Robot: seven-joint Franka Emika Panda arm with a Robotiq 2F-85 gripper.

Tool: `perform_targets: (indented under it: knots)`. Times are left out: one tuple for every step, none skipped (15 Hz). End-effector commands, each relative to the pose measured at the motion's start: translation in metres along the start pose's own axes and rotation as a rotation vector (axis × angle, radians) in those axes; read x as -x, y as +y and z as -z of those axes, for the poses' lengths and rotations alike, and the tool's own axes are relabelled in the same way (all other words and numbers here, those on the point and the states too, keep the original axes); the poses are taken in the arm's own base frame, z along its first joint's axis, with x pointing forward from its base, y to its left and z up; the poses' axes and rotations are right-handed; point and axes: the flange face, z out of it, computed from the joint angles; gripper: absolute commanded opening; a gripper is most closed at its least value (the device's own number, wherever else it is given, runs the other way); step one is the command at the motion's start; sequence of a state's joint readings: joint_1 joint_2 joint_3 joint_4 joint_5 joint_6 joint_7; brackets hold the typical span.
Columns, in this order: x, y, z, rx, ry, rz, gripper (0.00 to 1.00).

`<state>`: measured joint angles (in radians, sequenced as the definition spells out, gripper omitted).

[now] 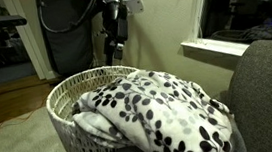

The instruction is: Put the blanket on the sofa in the laundry basket

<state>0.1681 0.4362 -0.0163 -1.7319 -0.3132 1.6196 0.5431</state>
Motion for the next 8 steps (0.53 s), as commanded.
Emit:
perform_targets:
  knots:
    - [0.011,0.016,-0.024,-0.093,0.007,-0.132,1.0]
    - [0.009,0.018,-0.03,-0.109,0.01,-0.161,1.0]
    - [0.007,0.019,-0.037,-0.121,0.014,-0.184,1.0]
    - [0.005,0.021,-0.044,-0.13,0.02,-0.197,1.0]
    - [0.002,0.022,-0.051,-0.135,0.031,-0.211,1.0]
    - [0.0,0.025,-0.057,-0.141,0.041,-0.219,1.0]
    - [-0.002,0.028,-0.064,-0.149,0.046,-0.234,1.0]
    - [-0.003,0.032,-0.07,-0.156,0.048,-0.249,1.0]
